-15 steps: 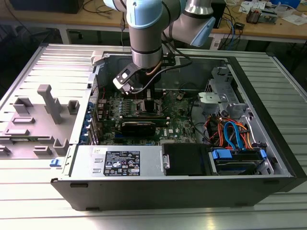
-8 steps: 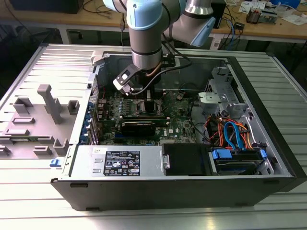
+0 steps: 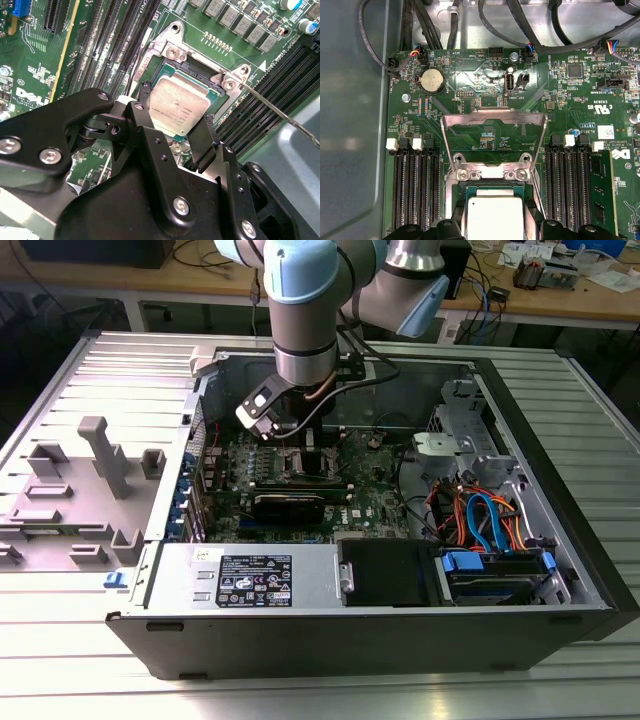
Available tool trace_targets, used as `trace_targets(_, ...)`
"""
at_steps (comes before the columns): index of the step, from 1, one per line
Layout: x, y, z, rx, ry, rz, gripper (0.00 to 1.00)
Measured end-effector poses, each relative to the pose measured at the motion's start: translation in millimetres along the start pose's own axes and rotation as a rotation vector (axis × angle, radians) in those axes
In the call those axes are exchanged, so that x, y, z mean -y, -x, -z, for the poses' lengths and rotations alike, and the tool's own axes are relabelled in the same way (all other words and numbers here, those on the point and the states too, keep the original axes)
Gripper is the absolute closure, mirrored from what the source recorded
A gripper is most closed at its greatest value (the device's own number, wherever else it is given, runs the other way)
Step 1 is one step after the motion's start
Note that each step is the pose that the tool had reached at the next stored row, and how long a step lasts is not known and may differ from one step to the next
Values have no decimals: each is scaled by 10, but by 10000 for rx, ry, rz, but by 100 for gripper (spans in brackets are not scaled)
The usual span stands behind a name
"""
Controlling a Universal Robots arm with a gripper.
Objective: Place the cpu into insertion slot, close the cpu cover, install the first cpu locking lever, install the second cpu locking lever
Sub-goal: 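Place the cpu into insertion slot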
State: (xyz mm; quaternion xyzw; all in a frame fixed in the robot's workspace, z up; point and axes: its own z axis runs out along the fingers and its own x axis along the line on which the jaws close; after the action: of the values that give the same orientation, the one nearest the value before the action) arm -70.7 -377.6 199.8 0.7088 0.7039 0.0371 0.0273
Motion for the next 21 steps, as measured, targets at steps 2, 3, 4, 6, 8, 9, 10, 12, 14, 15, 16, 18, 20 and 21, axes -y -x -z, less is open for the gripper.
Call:
trace_targets(2, 0, 0, -2, 0, 0, 0, 45)
trace_targets(3, 0, 0, -3, 0, 0, 0, 45)
trace_targets(4, 0, 0, -3, 0, 0, 0, 45)
trace_targets(6, 0, 0, -5, 1, 0, 0, 45)
trace_targets(8, 1, 0, -9, 0, 0, 0, 45)
trace_targets(9, 1, 0, -10, 0, 1, 0, 45)
trace_targets(10, 1, 0, -10, 0, 0, 0, 45)
trace_targets(12, 1, 0, -11, -1, 0, 0, 45)
trace_targets(14, 1, 0, -11, -1, 1, 0, 45)
trace_targets(15, 1, 0, -12, -1, 0, 0, 45)
trace_targets(16, 1, 0, -12, 0, 0, 0, 45)
trace_targets(18, 1, 0, -12, 0, 1, 0, 45)
trace_targets(20, 1, 0, -12, 0, 0, 0, 45)
trace_targets(21, 1, 0, -13, -1, 0, 0, 45)
